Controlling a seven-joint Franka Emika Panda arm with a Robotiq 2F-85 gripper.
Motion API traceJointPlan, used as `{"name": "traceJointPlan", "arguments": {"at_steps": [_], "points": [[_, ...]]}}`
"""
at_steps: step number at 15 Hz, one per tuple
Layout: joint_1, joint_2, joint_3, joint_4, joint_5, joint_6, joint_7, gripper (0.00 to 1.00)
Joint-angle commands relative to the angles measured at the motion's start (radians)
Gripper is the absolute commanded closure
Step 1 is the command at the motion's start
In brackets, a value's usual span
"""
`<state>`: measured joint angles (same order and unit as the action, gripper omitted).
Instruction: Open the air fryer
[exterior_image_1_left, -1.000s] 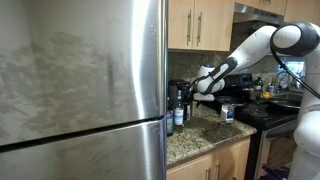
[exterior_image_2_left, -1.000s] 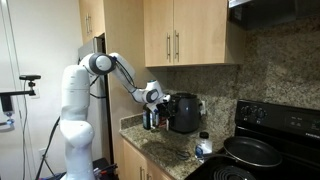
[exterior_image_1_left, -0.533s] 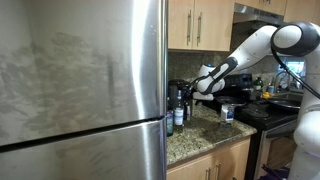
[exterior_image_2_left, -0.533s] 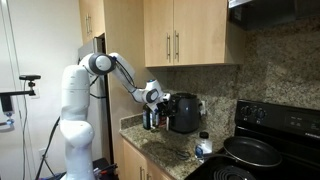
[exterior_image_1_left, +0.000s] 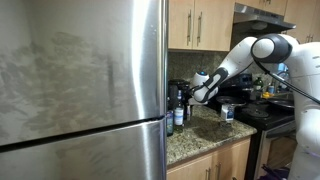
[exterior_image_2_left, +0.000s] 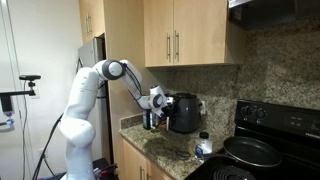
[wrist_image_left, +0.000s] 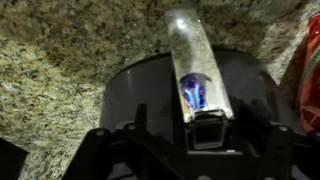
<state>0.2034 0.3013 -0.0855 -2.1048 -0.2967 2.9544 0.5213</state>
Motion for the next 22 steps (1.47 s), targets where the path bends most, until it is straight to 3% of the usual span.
{"name": "traceJointPlan", "arguments": {"at_steps": [1, 6, 8, 11, 14, 18, 22], "points": [[0.039, 0.037, -0.068, 0.047, -0.095, -0.003, 0.030, 0.41], [0.050, 0.038, -0.061, 0.046, -0.107, -0.005, 0.009, 0.81], [0.062, 0.037, -0.083, 0.050, -0.148, -0.009, 0.025, 0.88], [0.065, 0.033, -0.088, 0.049, -0.173, -0.024, 0.021, 0.89], [0.117, -0.001, -0.143, 0.064, -0.267, -0.187, 0.058, 0.89], [0.121, -0.030, -0.106, 0.089, -0.215, -0.431, 0.004, 0.89], [0.056, -0.017, -0.028, 0.130, -0.149, -0.598, -0.042, 0.89]]}}
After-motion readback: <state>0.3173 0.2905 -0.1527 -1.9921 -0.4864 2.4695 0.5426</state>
